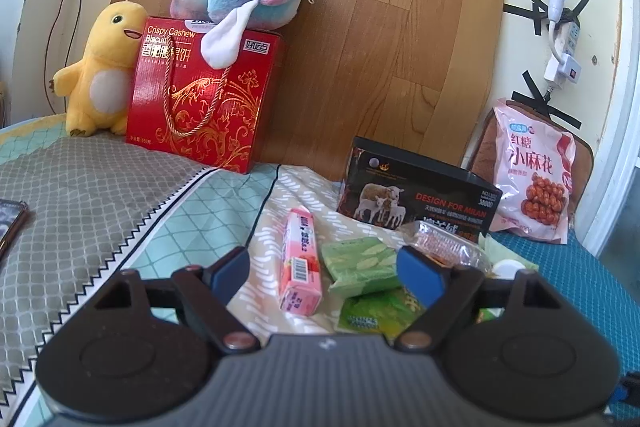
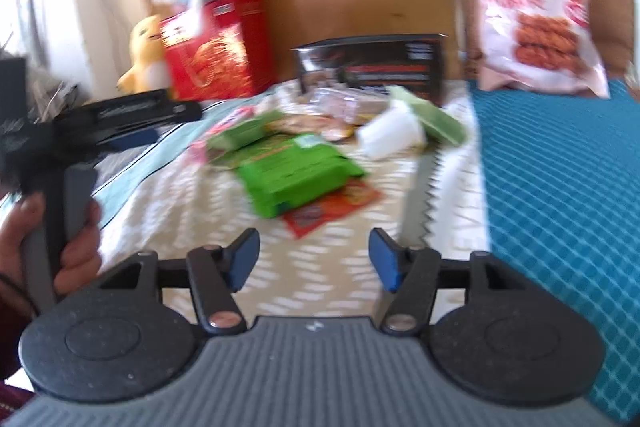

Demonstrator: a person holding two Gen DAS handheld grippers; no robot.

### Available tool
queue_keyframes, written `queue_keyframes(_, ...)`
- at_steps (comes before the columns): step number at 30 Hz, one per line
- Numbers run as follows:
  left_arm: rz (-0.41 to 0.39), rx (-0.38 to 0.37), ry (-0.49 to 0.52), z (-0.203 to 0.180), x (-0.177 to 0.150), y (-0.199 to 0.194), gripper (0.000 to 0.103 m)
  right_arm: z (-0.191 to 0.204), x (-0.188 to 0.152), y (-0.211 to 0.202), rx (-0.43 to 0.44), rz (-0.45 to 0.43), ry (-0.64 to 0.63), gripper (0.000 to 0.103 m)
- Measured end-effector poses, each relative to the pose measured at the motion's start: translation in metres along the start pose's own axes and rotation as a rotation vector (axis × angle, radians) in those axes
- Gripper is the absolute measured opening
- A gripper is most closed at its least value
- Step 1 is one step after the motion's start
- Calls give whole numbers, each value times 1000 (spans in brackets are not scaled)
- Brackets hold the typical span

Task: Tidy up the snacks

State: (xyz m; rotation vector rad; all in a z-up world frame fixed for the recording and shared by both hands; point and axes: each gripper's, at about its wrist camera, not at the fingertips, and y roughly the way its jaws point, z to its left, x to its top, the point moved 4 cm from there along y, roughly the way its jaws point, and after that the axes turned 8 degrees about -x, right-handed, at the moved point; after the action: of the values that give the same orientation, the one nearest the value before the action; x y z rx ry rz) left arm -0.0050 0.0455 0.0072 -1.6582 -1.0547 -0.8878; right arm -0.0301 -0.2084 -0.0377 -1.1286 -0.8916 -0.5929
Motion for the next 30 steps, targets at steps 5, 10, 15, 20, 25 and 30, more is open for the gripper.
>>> queue_keyframes(5, -7, -2, 19, -3, -1, -2, 84, -7, -6, 0, 16, -33, 50, 63)
queue_keyframes(10, -30, 2, 45, -7, -2, -6, 84, -5, -9, -2, 10, -46, 47, 63)
queue_keyframes(15, -35, 10, 62, -10, -2, -5, 84, -7, -9, -3, 17, -56, 66, 63)
queue_keyframes(20, -35, 13, 66, -10, -2, -5, 84, -10, -9, -3, 32, -58, 90, 63)
queue_keyframes(25, -25, 12, 68, -10, -3, -4, 84, -9, -9, -3, 30, -56, 86, 63)
queue_keyframes(30, -4, -10, 48, -6, -2, -1, 84, -8, -7, -2, 35, -43, 72, 65)
